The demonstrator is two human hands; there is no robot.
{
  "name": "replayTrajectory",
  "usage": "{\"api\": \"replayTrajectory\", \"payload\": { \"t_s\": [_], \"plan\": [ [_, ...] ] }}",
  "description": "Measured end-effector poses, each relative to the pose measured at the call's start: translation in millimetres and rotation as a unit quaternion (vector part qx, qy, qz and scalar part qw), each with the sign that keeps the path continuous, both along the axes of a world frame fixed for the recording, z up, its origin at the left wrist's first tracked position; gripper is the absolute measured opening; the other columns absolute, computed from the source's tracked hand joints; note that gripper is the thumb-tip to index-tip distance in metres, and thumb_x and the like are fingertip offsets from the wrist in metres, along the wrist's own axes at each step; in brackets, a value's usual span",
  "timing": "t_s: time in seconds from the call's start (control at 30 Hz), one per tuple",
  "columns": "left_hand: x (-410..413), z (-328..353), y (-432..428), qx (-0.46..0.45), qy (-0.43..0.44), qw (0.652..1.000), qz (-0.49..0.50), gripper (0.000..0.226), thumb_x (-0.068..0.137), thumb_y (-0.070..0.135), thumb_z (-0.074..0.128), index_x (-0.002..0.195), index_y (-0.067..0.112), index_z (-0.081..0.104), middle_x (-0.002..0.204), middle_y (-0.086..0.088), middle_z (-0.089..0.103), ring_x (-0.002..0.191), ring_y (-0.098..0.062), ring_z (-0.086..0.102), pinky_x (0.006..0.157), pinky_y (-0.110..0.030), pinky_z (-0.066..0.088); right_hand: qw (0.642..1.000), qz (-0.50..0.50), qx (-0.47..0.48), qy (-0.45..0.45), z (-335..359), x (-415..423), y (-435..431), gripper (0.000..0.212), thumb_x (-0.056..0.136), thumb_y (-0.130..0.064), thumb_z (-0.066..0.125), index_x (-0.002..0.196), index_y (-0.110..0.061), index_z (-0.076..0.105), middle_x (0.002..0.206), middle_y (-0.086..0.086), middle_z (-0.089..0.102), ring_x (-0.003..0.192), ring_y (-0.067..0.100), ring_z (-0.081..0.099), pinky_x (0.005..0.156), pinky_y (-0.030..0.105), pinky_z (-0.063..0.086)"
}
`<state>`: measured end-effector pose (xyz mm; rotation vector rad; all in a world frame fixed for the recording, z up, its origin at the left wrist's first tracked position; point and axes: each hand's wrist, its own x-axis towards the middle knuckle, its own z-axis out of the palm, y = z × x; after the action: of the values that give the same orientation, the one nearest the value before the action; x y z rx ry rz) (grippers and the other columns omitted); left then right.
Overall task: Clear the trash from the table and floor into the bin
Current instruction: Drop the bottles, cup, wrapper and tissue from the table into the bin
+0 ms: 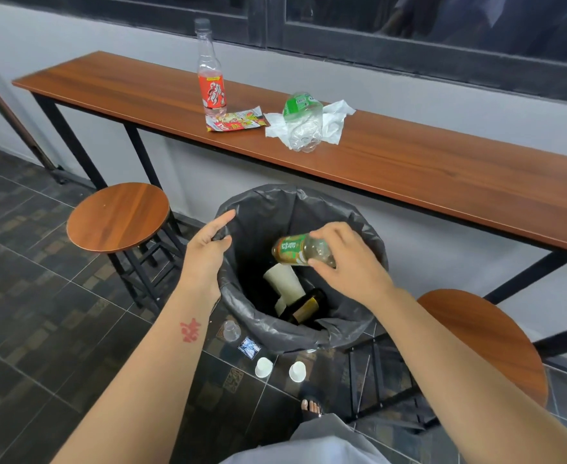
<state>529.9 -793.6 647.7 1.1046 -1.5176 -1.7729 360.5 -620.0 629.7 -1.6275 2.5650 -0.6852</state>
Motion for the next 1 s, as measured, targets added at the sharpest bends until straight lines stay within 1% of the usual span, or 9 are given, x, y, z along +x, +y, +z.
{"api": "replayTrajectory", "payload": {
  "t_s": [0.2,0.3,0.37,0.47,0.53,0.7,0.9,0.93,1.0],
  "plan": [
    [3,1,-10,0.004,-0.013,1.000,0.019,0.049,0.100,-0.002,0.050,0.125,0.036,0.068,0.151,0.009,0.046,0.144,-0.016,0.034,0.106,-0.034,0.031,0.992,0.042,0.115,0.016,-8,-4,-26,0.047,0.089,-0.023,0.064,0.130,-0.022,0.042,0.141,0.001,0.036,0.123,0.023,0.041,0.097,0.031,0.041],
    [-1,2,-17,0.009,-0.017,0.999,0.033,0.049,0.100,-0.001,0.050,0.125,0.037,0.068,0.152,0.009,0.045,0.144,-0.016,0.034,0.109,-0.037,0.031,0.986,0.057,0.146,0.055,-9,-13,-36,0.041,0.086,-0.032,0.065,0.120,-0.022,0.045,0.133,0.000,0.047,0.122,0.022,0.045,0.102,0.034,0.037],
    [-6,3,-22,0.015,-0.019,0.999,0.042,0.049,0.100,0.000,0.051,0.124,0.039,0.068,0.152,0.009,0.045,0.145,-0.017,0.033,0.112,-0.040,0.031,0.984,0.069,0.153,0.067,-10,-21,-43,0.040,0.087,-0.038,0.063,0.121,-0.024,0.049,0.138,-0.003,0.048,0.128,0.020,0.043,0.112,0.035,0.028],
    [-14,3,-28,0.019,-0.013,0.999,0.044,0.049,0.100,0.000,0.051,0.124,0.038,0.068,0.152,0.009,0.045,0.145,-0.017,0.033,0.111,-0.039,0.031,0.989,0.070,0.090,0.093,-9,-34,-51,0.047,0.092,-0.045,0.055,0.135,-0.026,0.050,0.154,-0.002,0.036,0.145,0.019,0.027,0.121,0.037,0.014],
    [-19,4,-32,0.019,-0.016,0.998,0.052,0.048,0.100,0.000,0.051,0.123,0.039,0.069,0.151,0.009,0.046,0.145,-0.018,0.034,0.112,-0.040,0.031,0.993,0.042,0.030,0.104,-3,-43,-58,0.053,0.094,-0.049,0.051,0.140,-0.025,0.047,0.157,-0.001,0.032,0.147,0.019,0.022,0.121,0.039,0.015],
    [-33,8,-41,0.039,-0.016,0.997,0.063,0.048,0.100,0.000,0.050,0.124,0.037,0.069,0.149,0.007,0.048,0.143,-0.019,0.035,0.109,-0.038,0.034,0.982,-0.058,-0.127,0.127,24,-79,-97,0.057,0.093,-0.045,0.055,0.142,-0.018,0.046,0.156,0.006,0.032,0.145,0.027,0.027,0.118,0.042,0.022],
    [-43,9,-50,0.060,0.007,0.996,0.068,0.048,0.100,-0.001,0.050,0.119,0.037,0.072,0.142,0.006,0.056,0.132,-0.019,0.048,0.101,-0.034,0.048,0.980,-0.157,-0.088,0.079,46,-111,-160,0.075,0.088,-0.057,0.056,0.151,-0.032,0.025,0.161,0.014,0.013,0.143,0.038,0.026,0.113,0.046,0.029],
    [-44,10,-52,0.060,0.009,0.995,0.076,0.048,0.100,-0.002,0.050,0.119,0.036,0.072,0.139,0.008,0.057,0.129,-0.016,0.050,0.095,-0.028,0.051,0.982,-0.160,-0.078,0.067,46,-114,-168,0.075,0.088,-0.058,0.056,0.151,-0.036,0.023,0.161,0.015,0.011,0.141,0.039,0.028,0.111,0.045,0.031],
    [-48,14,-52,0.057,0.010,0.994,0.089,0.047,0.100,-0.004,0.049,0.123,0.031,0.070,0.122,0.018,0.059,0.111,-0.003,0.055,0.072,-0.011,0.051,0.983,-0.160,-0.071,0.048,44,-118,-178,0.072,0.088,-0.054,0.058,0.150,-0.038,0.025,0.161,0.015,0.010,0.137,0.040,0.034,0.107,0.044,0.037]
  ]
}}
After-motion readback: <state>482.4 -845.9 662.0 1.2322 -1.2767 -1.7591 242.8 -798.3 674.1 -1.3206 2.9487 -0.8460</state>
